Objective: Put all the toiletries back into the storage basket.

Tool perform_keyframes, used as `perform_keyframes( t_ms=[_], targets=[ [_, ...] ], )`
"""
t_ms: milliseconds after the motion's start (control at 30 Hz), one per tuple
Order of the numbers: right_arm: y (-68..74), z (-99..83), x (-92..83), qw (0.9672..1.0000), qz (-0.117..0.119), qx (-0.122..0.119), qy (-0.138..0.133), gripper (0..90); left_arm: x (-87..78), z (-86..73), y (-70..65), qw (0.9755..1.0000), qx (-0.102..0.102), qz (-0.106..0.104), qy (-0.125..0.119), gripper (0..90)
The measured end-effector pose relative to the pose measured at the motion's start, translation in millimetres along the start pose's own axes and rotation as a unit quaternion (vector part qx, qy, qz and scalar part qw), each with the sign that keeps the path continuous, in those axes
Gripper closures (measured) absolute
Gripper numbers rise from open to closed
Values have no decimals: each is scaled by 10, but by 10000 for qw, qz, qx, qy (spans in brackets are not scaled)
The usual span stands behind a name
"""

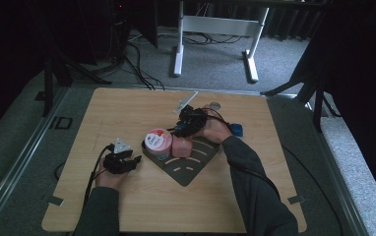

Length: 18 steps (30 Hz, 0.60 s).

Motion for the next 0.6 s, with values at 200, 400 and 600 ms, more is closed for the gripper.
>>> perform_keyframes(
  t_ms=[200, 400, 600],
  targets=[
    [28, -10, 4, 10000, -15, 9, -46, 537, -1, -1, -1, 10000, 2, 3, 5, 536],
    [56, -36, 21, 10000, -79, -24, 19, 481, -3, -4, -8, 10000, 23, 25, -3, 538],
    [9, -93, -65, 9998, -160, 73, -55, 417, -27, 3, -37, 10000, 44, 20, -30, 550]
  ],
)
Point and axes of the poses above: each handheld gripper's, and its own axes: x roughly forward along the jaws, z roughly out of its top, y roughly to its left, the point moved 8 cm from there along x, roughly forward along the jaws, and after that the axes turned 11 degrees about -z, right-handed, at the moved point
